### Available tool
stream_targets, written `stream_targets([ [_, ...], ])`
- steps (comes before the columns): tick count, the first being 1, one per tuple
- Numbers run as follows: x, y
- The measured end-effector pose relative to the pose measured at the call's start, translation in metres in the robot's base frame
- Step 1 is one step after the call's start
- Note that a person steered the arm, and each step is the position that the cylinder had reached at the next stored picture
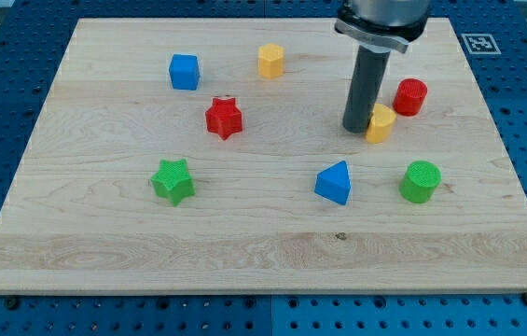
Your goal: Push blue triangle below to the green circle
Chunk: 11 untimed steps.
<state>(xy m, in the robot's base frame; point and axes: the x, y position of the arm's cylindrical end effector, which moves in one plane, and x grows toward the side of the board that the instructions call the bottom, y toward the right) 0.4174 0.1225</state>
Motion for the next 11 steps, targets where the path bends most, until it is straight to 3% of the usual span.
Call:
stream_targets([
  [2,0.000,0.031],
  [3,0.013,0.002],
  [4,0.052,-0.053],
  [8,0.101,-0.086],
  [11,0.099,0.006],
])
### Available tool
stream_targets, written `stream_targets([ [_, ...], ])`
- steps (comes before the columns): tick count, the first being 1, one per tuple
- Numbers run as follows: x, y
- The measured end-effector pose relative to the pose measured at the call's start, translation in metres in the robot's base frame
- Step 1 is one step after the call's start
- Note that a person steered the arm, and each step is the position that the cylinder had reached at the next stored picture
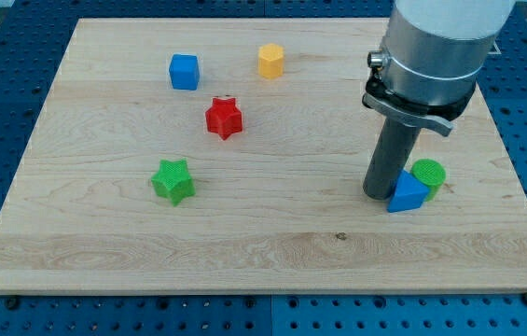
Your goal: Push blue triangle below to the green circle
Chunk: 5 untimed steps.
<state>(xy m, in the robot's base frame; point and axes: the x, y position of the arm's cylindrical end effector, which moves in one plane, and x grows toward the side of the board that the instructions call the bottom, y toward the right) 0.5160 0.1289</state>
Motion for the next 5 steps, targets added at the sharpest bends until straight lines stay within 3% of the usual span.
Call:
stream_targets([
  [5,0.008,0.028],
])
